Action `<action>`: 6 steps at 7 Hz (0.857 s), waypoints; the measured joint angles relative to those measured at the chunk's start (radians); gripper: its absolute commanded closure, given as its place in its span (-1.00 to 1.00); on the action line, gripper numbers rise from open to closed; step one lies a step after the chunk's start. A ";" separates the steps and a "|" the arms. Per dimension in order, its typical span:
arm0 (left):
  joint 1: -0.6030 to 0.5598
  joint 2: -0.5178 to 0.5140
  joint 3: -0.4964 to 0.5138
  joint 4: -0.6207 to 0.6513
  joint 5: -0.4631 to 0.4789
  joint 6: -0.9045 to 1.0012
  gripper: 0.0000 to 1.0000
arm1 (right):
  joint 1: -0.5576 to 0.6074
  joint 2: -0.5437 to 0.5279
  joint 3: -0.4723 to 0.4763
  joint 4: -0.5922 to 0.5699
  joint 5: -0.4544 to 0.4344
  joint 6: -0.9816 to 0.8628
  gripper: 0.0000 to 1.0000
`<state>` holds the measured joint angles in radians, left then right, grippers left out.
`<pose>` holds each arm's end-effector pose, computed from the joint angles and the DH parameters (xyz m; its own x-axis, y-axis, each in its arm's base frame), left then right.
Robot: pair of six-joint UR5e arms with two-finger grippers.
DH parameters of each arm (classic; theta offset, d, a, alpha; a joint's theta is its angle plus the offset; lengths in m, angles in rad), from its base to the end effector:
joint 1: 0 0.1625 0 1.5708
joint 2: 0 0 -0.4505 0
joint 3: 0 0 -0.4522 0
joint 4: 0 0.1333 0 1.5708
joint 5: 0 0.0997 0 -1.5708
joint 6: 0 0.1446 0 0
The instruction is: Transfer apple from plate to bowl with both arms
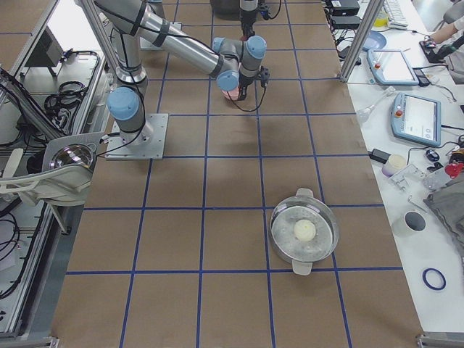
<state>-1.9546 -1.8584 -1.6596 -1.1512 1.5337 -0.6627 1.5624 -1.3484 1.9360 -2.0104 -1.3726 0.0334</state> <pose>-0.3735 -0.5547 0.2882 -0.9602 -0.2738 0.0558 -0.2748 0.9614 -0.0112 0.1571 -0.5548 0.1963 -0.9793 0.0703 -0.1897 0.0410 0.9872 0.1539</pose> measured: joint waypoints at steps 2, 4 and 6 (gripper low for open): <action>-0.079 -0.059 0.000 0.111 -0.049 -0.188 1.00 | -0.044 -0.017 -0.107 0.156 -0.095 -0.012 -1.00; -0.149 -0.124 -0.001 0.177 -0.112 -0.298 1.00 | -0.088 -0.040 -0.144 0.237 -0.205 -0.038 -1.00; -0.181 -0.160 -0.004 0.193 -0.140 -0.321 1.00 | -0.118 -0.055 -0.148 0.268 -0.231 -0.066 -1.00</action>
<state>-2.1355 -2.0186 -1.6637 -0.9583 1.3933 -0.9840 1.4447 -1.4035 1.7885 -1.7423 -1.6039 -0.0330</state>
